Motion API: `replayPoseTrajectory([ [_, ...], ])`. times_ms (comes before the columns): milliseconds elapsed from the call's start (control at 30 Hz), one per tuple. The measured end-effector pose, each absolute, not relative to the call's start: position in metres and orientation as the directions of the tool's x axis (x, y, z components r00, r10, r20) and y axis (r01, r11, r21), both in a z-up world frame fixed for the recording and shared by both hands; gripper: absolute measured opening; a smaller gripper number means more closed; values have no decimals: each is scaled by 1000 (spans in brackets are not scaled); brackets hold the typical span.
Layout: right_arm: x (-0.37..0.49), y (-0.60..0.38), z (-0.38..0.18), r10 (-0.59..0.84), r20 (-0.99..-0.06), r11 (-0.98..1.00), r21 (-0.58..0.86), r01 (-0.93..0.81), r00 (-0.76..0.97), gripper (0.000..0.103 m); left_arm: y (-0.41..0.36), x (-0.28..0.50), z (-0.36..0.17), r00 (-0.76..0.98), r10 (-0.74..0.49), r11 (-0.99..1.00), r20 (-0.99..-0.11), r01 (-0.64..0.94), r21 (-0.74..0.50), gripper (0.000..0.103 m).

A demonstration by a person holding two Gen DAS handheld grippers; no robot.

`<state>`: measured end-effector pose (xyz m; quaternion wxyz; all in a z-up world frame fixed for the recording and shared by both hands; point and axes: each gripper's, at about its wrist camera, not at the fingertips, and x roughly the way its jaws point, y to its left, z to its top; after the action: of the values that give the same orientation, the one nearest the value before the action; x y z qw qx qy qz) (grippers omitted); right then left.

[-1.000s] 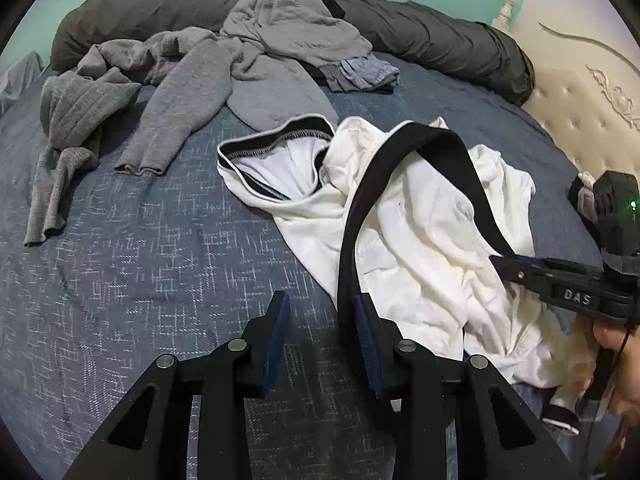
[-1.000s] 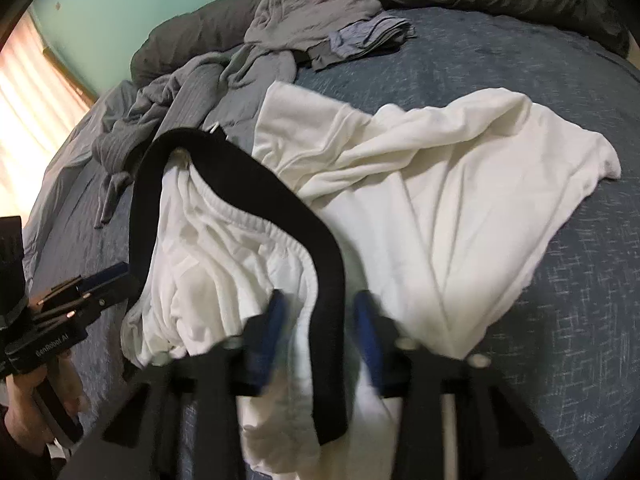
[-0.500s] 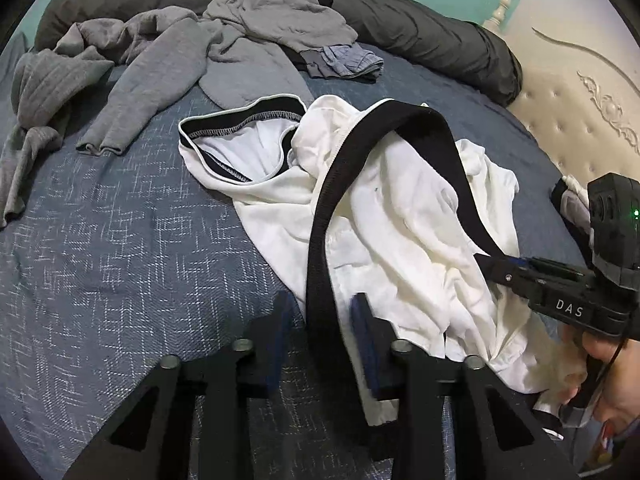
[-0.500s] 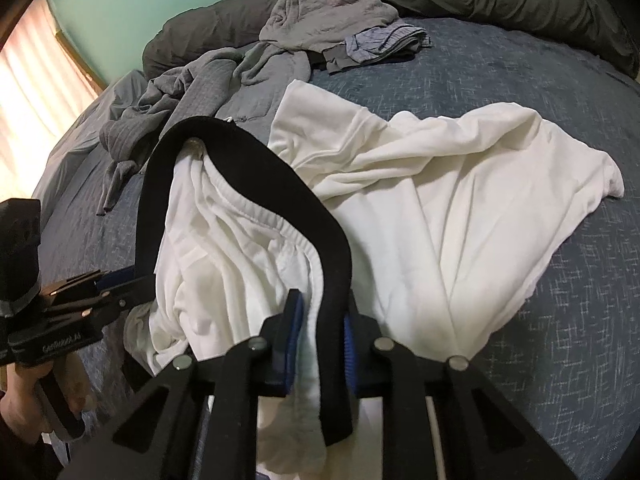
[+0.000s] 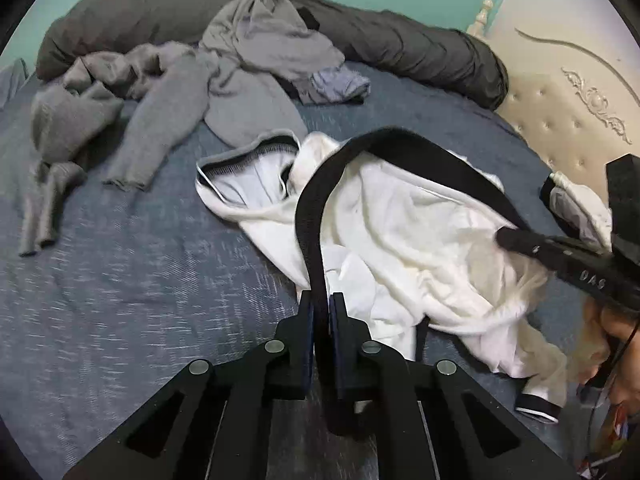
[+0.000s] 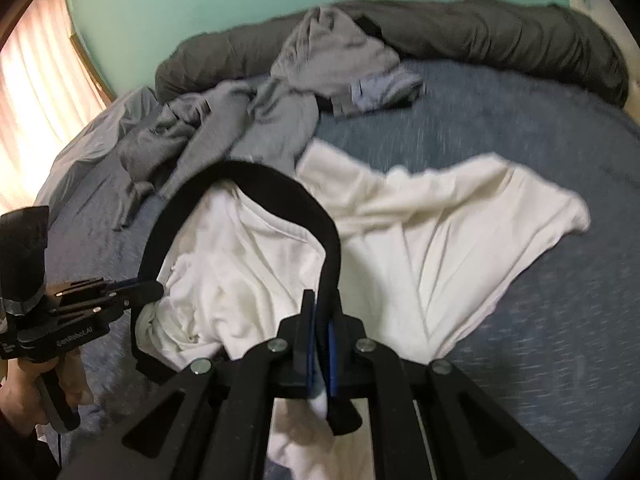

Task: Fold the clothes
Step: 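Lift the white shirt by its black band with both grippers, spreading it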

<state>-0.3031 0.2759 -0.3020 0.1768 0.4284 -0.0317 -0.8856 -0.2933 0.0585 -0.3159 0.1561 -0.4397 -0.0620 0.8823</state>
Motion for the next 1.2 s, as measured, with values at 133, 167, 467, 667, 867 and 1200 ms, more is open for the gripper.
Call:
replayPoseTrajectory([
  [133,-287,278,-251,-330,-709,-939,175,297,-624,4,53,-279,-273,-606,313,-949,-731,-227,-218,7],
  [167,-282,278,-237,-326,-698,-940,167,298,-637,4,50,-274,-259,-620,308,-951,-721,-228,-210,7],
  [467,-223,281,-88,-309,-564,-945,93,312,-766,4,29,-224,-111,-746,275,-960,-606,-247,-131,7],
  [667,-174,279,9,-314,-458,-943,49,329,-832,4,27,-174,-13,-807,274,-958,-523,-275,-78,7],
  [867,-127,275,92,-321,-362,-941,18,338,-875,4,16,-127,66,-858,252,-963,-447,-266,-33,7],
  [1200,-63,263,196,-353,-235,-931,-4,364,-906,4,3,-61,194,-925,217,-970,-313,-239,35,7],
])
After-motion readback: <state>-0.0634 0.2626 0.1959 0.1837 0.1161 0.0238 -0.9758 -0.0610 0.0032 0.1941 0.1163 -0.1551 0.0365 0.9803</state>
